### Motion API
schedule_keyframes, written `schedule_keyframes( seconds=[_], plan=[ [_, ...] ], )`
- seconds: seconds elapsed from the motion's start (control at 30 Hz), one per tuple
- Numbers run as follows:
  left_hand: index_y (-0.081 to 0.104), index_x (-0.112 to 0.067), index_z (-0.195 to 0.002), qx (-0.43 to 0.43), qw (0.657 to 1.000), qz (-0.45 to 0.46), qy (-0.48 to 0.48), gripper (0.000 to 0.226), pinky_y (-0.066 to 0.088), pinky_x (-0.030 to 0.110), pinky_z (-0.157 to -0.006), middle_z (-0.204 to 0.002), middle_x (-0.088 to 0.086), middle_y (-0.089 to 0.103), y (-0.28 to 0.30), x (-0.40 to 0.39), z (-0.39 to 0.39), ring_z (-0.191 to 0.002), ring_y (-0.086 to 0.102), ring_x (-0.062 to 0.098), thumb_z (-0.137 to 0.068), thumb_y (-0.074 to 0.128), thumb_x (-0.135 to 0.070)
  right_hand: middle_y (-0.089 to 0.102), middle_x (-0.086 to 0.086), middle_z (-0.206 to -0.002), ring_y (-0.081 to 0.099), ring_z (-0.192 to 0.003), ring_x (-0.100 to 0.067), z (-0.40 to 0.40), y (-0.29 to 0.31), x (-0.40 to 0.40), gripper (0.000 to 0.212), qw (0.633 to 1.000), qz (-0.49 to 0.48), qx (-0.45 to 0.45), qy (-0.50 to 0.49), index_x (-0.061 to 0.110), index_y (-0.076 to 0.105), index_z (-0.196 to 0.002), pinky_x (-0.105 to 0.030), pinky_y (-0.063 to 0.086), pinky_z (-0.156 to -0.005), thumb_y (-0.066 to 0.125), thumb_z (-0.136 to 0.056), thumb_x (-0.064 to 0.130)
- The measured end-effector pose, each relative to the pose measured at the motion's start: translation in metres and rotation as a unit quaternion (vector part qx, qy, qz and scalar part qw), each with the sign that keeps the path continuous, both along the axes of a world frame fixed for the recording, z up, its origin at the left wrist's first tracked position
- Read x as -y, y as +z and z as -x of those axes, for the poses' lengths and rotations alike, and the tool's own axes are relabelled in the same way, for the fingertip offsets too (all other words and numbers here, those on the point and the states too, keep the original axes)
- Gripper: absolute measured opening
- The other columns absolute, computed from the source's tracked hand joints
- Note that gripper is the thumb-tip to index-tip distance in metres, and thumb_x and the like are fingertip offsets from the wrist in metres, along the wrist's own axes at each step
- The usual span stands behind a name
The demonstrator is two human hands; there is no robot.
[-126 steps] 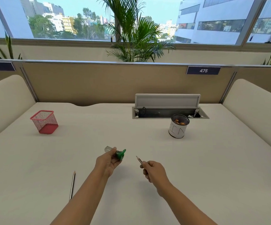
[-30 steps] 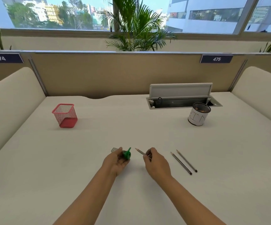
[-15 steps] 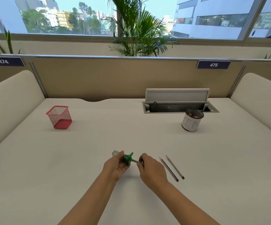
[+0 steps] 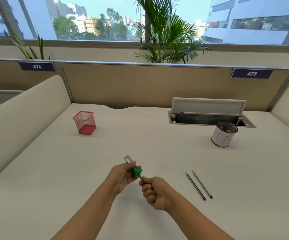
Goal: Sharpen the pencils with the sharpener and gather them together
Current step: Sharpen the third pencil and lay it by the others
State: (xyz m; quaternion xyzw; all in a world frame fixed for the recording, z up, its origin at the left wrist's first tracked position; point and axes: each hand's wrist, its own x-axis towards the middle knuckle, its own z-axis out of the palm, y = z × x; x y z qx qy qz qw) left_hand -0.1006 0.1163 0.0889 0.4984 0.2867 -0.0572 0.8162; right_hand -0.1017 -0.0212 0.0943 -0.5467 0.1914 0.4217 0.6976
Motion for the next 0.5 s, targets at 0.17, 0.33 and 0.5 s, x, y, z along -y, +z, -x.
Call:
schedule_keyframes(
  seconds=[0.17,0.33,0.5],
  plan=[
    [0.059,0.001,-0.079,-0.015,0.996,0.017,0.089,0.010,0.058,0.028,-0.048,-0.058,0.013,0.069,-0.003,-0.015,-0.003,-0.049,0.068,0.021,-0.088,0.056,-0.004,0.052,0.001,-0.079,0.045,-0.071,-0.016,0.005,-0.009,-0.018,0.019,0.767,0.358,0.517,0.129,0.016,0.049,-0.085,-0.025,0.033,-0.061,0.046,-0.094,0.032],
    [0.058,0.002,-0.077,-0.014,0.995,0.030,0.098,0.013,0.057,0.027,-0.046,-0.065,0.015,0.065,-0.004,-0.016,-0.005,-0.045,0.066,0.019,-0.087,0.059,-0.006,0.054,0.005,-0.051,0.041,-0.043,-0.012,0.001,-0.014,-0.020,0.018,0.583,0.507,0.613,0.168,0.018,0.053,-0.060,-0.019,0.006,-0.040,0.062,-0.075,0.022],
    [0.057,0.000,-0.089,0.024,0.999,-0.022,0.006,0.009,0.054,0.033,-0.071,-0.086,0.017,0.067,0.000,-0.024,-0.006,-0.072,0.067,0.023,-0.091,0.054,-0.008,0.038,0.005,-0.043,0.032,-0.035,-0.009,-0.007,-0.005,-0.032,0.039,0.991,0.094,0.092,0.024,0.013,0.052,-0.060,-0.018,0.023,-0.034,0.042,-0.096,0.025]
  ],
)
